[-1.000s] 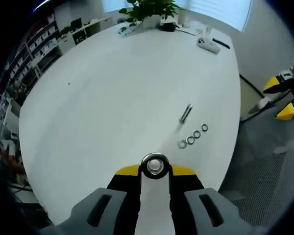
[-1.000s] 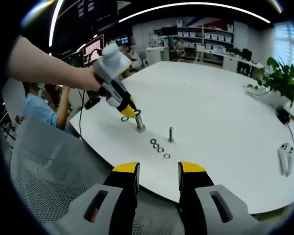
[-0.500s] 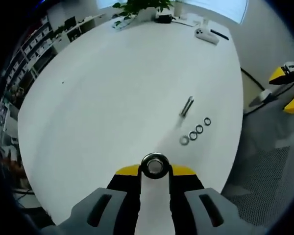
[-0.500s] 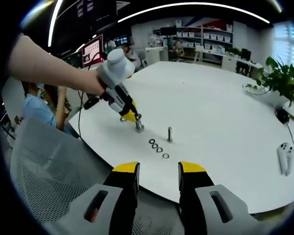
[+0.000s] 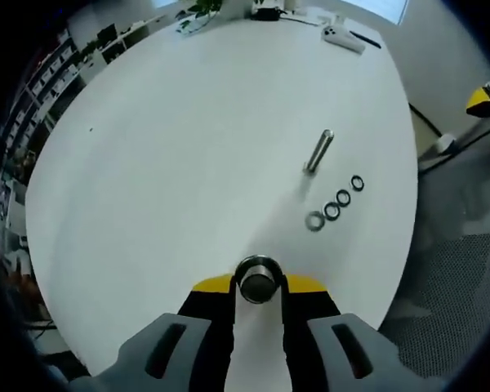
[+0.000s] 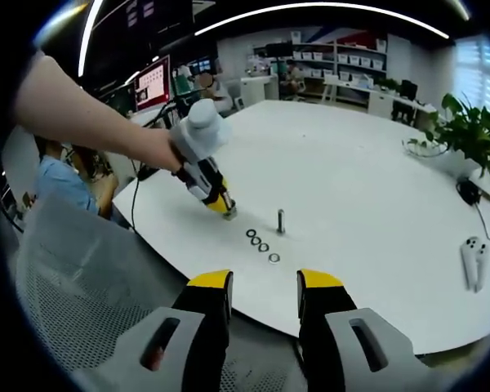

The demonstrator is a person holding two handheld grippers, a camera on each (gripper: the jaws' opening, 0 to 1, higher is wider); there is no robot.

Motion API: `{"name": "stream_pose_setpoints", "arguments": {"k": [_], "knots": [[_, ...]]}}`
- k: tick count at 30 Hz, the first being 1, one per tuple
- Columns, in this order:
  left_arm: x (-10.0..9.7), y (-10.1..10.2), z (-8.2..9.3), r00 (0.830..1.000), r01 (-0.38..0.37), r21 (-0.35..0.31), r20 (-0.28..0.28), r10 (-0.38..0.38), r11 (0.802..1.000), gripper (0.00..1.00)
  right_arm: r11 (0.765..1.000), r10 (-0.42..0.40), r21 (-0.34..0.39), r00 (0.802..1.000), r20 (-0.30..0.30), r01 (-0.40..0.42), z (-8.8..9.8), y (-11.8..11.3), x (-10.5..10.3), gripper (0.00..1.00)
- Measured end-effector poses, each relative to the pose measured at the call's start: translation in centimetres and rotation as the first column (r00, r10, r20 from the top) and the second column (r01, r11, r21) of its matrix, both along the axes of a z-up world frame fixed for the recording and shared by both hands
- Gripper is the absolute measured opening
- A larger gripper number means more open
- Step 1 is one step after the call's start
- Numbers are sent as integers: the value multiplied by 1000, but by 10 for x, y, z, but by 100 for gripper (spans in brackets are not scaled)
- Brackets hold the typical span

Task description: Place the washer onto the threaded stud by aligning its center hole with the stud, sliding it down to the base, and recovering from edge contact or off-axis alignment until the washer reaches the visible bottom stop.

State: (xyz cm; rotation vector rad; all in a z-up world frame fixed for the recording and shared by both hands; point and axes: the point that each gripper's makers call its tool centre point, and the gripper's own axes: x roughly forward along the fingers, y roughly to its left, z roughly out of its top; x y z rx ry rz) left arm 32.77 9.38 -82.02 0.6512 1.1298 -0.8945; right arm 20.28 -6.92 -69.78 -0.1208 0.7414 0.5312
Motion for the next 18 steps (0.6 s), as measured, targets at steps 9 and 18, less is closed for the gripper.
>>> {"name": "stream_pose_setpoints", "arguments": {"k": [9,18], "knots": [[0,9,-2,999,50,7,-1,-50,999,19,1000,10,-7,1000,-9,-10,-1,2,-2,34],[-7,30,-4,997,82,56,-16,-81,995,19,1000,13,-17,1000,-17,-13,-3,1,-3,33]]}}
